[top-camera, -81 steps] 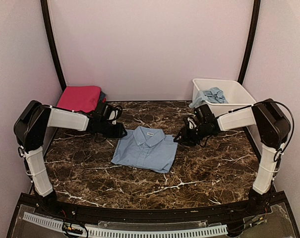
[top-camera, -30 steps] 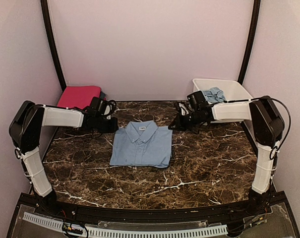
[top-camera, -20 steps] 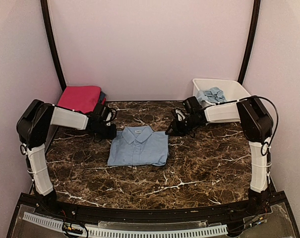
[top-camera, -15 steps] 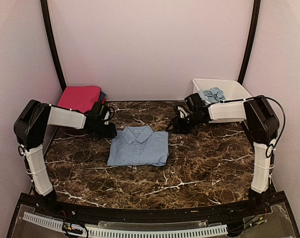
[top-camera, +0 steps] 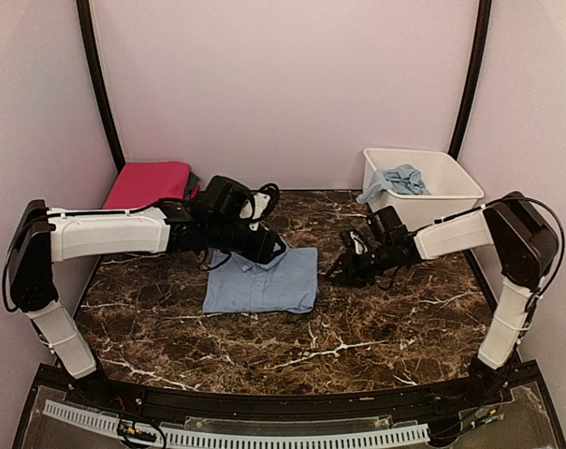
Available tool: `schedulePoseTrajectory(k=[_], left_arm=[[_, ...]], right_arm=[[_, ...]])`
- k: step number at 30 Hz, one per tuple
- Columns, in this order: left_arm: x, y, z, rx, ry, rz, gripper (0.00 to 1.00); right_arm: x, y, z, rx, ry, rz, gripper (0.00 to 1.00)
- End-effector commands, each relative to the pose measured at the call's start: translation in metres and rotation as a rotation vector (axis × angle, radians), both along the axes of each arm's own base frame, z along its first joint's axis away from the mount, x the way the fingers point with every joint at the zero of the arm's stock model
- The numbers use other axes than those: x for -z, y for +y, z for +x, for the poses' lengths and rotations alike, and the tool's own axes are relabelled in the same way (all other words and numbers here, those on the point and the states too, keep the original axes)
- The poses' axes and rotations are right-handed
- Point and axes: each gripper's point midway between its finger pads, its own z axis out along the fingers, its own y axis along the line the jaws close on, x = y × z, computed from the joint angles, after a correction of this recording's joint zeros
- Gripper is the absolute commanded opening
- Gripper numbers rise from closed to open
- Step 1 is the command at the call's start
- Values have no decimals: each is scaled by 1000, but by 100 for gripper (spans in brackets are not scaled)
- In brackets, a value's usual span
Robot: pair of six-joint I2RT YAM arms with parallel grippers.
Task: Fold and stack the mixed laundry pile
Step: Smooth out the square-folded shirt at the center of the board.
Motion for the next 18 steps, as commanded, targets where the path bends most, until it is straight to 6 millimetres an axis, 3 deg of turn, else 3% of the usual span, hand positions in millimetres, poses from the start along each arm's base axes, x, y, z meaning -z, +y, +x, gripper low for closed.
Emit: schedulePoseTrajectory(k=[1, 9, 18], left_arm=[[47, -6, -25, 66, 123, 78, 51], [63, 18, -20, -54, 129, 143, 51], [74, 70, -8, -228, 190, 159, 51]], right_arm=[[-12, 26, -18, -49, -27, 105, 30], [-21, 41, -56, -111, -138, 121, 38], [-20, 47, -70, -136, -127, 124, 48]])
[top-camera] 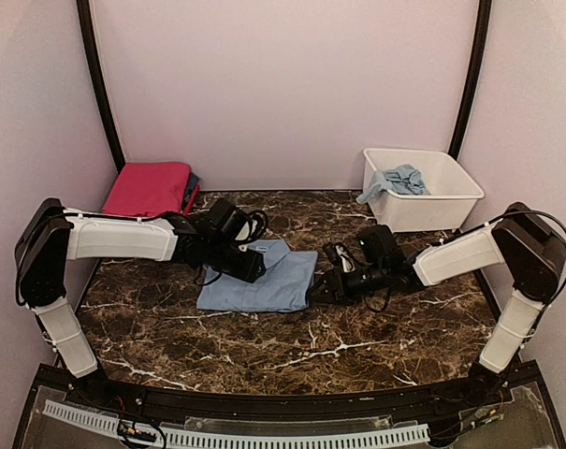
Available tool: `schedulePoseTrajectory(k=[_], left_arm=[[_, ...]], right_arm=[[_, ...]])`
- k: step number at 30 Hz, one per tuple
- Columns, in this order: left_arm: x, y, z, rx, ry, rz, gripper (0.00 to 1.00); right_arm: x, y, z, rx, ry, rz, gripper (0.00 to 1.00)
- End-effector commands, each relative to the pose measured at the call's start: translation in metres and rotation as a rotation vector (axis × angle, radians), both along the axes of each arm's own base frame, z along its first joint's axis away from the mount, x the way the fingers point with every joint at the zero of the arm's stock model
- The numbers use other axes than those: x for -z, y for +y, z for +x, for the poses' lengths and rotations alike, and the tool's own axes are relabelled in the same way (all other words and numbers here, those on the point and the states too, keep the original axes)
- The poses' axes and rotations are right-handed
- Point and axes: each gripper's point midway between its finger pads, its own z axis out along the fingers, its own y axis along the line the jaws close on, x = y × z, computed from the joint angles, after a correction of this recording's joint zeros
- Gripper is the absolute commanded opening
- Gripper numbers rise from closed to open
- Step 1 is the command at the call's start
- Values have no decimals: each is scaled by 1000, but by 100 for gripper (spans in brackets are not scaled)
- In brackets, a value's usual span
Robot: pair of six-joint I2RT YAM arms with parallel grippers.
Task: Fold and stack the mixed laundry pile
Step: Smooth out the square-folded shirt at the center of the board.
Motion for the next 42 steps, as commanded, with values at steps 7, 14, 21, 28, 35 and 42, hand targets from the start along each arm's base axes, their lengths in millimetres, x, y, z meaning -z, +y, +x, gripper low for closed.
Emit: schedulePoseTrajectory(k=[7, 14, 21, 28, 35, 42], left_arm=[[7, 64, 3, -172, 58, 9, 51], [16, 74, 4, -191, 72, 22, 51], [29, 83, 5, -212, 89, 51, 51], [57, 97, -4, -253, 155, 90, 50], [88, 108, -17, -282, 238, 117, 36], [84, 109, -19, -285, 236, 104, 37]], right_arm=[[-19, -4, -19, -4, -54, 54, 49], [-19, 17, -10, -17, -59, 45, 49], [3, 35, -5, -44, -20, -6, 45], [17, 27, -16, -64, 11, -77, 14], [70, -15, -38, -119, 126, -313, 0], [76, -36, -34, -117, 119, -420, 0]])
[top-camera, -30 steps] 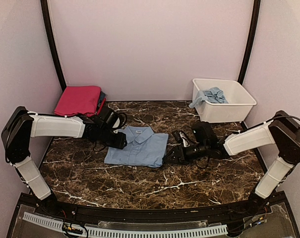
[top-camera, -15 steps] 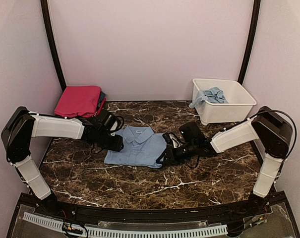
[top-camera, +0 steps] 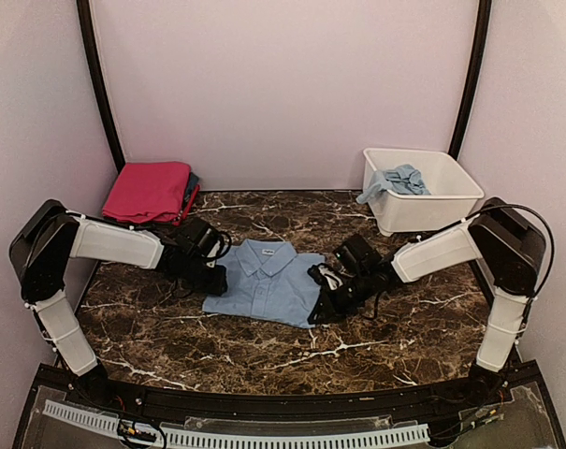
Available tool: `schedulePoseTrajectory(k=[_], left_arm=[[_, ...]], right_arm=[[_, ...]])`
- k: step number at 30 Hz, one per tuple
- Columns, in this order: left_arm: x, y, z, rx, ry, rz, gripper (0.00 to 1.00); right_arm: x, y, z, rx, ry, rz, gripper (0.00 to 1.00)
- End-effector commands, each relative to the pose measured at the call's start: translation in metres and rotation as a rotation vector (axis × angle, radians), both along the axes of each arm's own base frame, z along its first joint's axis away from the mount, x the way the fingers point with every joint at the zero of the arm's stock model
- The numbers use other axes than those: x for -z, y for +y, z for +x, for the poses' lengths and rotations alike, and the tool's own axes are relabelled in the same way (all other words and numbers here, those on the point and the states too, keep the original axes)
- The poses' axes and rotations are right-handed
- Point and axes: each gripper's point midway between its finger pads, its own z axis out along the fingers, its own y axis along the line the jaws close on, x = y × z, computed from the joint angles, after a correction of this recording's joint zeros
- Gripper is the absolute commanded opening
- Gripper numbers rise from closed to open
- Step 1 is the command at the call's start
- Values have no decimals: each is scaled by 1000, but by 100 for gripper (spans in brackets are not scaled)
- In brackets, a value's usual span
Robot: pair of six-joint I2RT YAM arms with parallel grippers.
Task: Fold and stack the mixed laundry pile
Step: Smooth out the square-folded shirt at the center of the board.
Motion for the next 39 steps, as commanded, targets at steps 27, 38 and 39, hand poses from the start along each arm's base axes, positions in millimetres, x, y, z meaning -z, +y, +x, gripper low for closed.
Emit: schedulePoseTrajectory(k=[27, 38, 39], left_arm=[[-72, -31, 30, 33, -89, -401, 64], [-8, -18, 38, -55, 30, -433, 49], [-12, -13, 40, -68, 19, -430, 49]], right_arm=[[-48, -9, 118, 43, -291, -86, 31], [7, -46, 150, 97, -287, -211, 28], [5, -50, 156, 104, -299, -225, 28]])
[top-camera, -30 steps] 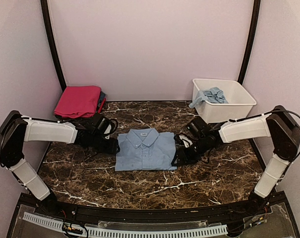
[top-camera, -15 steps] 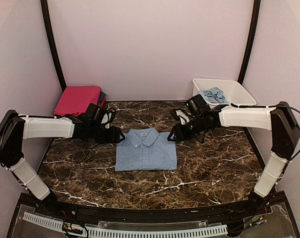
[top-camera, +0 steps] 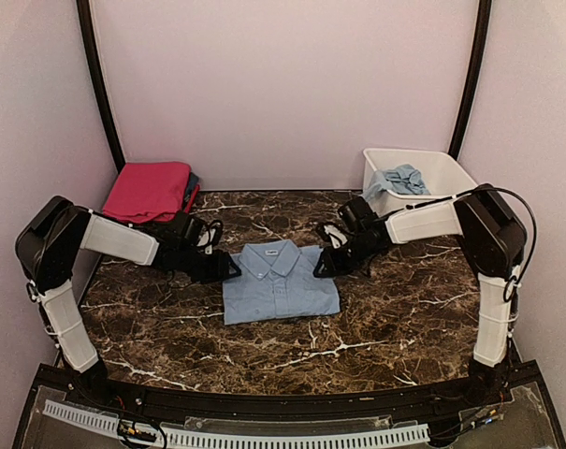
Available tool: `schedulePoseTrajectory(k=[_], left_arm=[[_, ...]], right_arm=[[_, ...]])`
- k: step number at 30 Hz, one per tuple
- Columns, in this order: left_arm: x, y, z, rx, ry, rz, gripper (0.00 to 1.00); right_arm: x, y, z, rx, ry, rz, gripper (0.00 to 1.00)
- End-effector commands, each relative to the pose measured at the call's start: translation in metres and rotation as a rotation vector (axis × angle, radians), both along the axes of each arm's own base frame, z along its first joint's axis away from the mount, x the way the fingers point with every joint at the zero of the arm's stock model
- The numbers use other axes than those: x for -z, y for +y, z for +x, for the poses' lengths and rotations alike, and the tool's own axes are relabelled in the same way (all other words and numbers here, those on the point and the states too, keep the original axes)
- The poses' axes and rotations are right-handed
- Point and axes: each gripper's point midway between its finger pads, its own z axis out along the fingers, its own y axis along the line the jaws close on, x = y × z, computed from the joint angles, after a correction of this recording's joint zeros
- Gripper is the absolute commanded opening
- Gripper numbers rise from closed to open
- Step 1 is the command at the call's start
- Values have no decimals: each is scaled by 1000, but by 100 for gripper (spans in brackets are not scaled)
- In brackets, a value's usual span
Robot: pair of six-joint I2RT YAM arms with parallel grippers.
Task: Fold and stack the mixed laundry pile
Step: Smooth out the square-folded shirt at the center of the board, then pick up the square-folded shirt from the center of the board.
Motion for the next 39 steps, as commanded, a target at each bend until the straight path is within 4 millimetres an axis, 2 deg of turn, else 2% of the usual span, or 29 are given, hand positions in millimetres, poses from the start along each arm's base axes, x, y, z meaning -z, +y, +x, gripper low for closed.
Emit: schedulePoseTrajectory(k=[1, 3, 5, 9, 10, 13, 14, 16, 19, 25, 33, 39], left_arm=[[2, 22, 3, -77, 9, 8, 50], [-10, 31, 4, -102, -16, 23, 54], [-32, 41, 4, -136, -48, 8, 58], [-53, 71, 1, -236, -58, -25, 63], [-52, 78, -2, -261, -44, -31, 64], [-65, 87, -5, -281, -41, -78, 68], [-61, 89, -11, -284, -5, -81, 70], [-62, 96, -16, -306, 22, -92, 75], [-70, 106, -20, -349, 23, -114, 85], [-73, 114, -27, -386, 42, -134, 88], [-69, 113, -31, -381, 50, -142, 88], [-71, 114, -29, -381, 44, -142, 88]], right_arm=[[13, -26, 24, 42, -43, -104, 29], [-3, -26, 29, 35, -77, -112, 29], [-33, -20, 29, 24, -156, -92, 34], [-93, 11, 3, -75, -332, -47, 43], [-103, 21, -6, -117, -371, -40, 46], [-125, 51, -34, -226, -458, -16, 50], [-129, 60, -43, -260, -477, -13, 51], [-128, 80, -61, -325, -505, -24, 51], [-116, 110, -88, -451, -540, -46, 48], [-76, 158, -132, -651, -580, -111, 40], [-42, 191, -142, -738, -601, -155, 33], [-13, 198, -144, -769, -561, -182, 30]])
